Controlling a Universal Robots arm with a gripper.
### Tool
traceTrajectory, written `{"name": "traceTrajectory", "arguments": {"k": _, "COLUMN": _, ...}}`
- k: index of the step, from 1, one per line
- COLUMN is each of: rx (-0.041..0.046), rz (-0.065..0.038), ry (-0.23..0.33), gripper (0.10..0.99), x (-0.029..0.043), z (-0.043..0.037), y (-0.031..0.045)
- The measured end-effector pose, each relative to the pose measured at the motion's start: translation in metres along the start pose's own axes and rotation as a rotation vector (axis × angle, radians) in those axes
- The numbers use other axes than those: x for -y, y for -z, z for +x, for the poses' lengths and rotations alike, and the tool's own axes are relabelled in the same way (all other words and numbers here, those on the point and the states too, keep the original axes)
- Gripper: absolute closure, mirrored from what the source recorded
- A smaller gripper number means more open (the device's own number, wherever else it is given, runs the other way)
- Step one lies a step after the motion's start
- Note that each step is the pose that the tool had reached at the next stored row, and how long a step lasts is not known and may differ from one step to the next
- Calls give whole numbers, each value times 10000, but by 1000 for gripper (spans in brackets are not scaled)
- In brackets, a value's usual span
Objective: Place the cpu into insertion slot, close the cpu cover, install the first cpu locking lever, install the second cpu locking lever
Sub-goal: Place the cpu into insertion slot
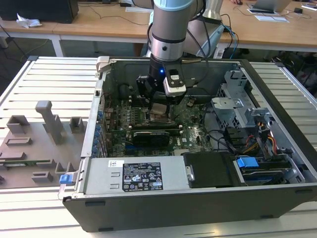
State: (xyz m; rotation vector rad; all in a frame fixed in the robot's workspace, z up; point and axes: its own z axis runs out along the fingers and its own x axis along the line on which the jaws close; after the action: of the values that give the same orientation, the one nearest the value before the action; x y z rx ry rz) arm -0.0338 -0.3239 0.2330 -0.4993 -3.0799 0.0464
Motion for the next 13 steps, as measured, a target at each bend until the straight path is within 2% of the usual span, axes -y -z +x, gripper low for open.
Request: {"name": "traceTrajectory", "arguments": {"k": 13, "rx": -54, "rz": -19, "ry": -1730, "gripper": 541, "x": 0, "z": 0, "y": -5}}
